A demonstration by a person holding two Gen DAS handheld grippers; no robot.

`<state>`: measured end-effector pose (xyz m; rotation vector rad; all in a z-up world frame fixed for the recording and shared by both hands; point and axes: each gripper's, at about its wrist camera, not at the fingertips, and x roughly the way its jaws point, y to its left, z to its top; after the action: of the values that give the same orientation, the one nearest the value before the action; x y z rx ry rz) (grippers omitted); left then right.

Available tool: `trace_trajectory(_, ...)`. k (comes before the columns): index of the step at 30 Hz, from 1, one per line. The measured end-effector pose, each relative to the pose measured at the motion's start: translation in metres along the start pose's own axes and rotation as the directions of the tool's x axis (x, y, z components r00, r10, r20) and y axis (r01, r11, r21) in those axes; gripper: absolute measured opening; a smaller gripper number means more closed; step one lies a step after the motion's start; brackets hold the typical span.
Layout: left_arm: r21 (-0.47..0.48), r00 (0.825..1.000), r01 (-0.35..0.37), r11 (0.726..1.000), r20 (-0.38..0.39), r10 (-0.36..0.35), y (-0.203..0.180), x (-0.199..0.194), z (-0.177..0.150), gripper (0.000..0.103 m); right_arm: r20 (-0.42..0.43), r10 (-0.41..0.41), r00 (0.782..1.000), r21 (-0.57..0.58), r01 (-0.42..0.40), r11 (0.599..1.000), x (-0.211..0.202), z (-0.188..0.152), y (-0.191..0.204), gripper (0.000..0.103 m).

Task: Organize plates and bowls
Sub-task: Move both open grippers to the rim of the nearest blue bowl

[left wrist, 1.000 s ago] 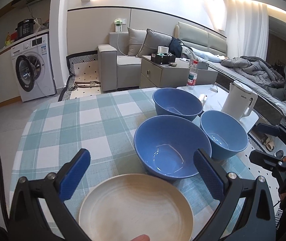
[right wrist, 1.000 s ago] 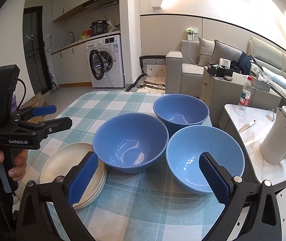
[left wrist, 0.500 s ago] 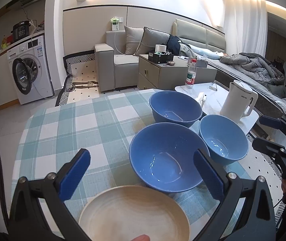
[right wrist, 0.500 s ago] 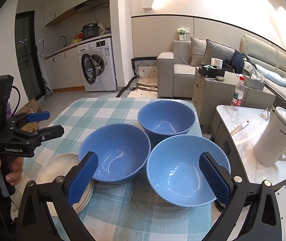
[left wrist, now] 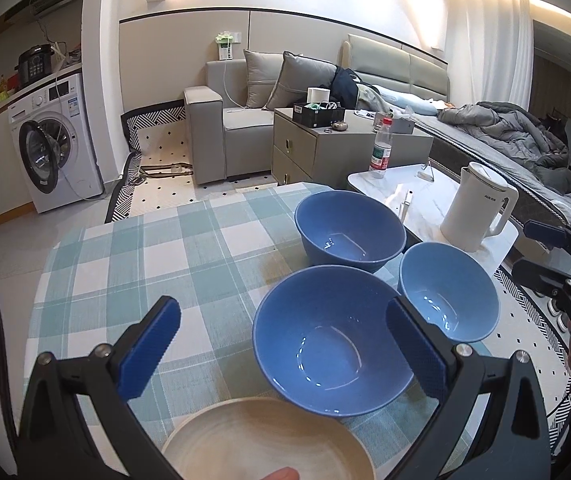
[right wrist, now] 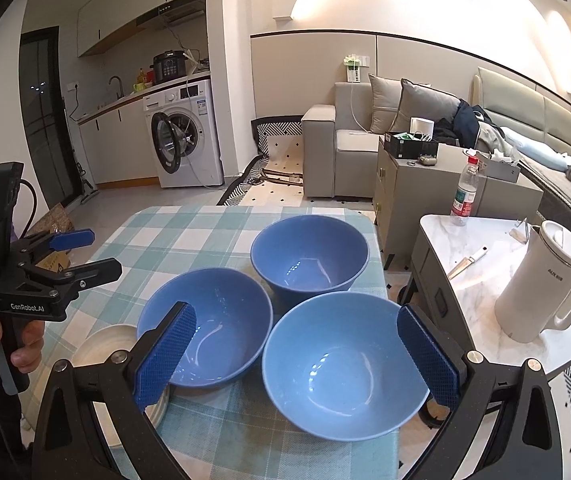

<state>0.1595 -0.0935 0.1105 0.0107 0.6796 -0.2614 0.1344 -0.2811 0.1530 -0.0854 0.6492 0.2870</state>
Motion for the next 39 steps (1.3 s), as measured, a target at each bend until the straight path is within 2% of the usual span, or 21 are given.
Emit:
trace_trajectory(14,0.013,1.0,0.006,1.0,-0.001,-0.006,-0.008,0.018,0.025,0.103,0.013,-0.009,1.0,0.014,0.008,1.0,0.008,0.02,-0.022,0.102)
trace_trajectory(26,0.013,1.0,0.013,1.0,-0.022,-0.012,-0.012,0.038,0.033,0.103,0.004,-0.019,1.0,0.031,0.019,0.999,0.019,0.028,-0.036,0.102)
trace_trajectory(39,0.003,0.999,0.009,1.0,-0.046,-0.009,-0.009,0.065,0.043,0.103,-0.03,-0.015,0.999,0.052,0.016,0.999,0.051,0.03,-0.05,0.102)
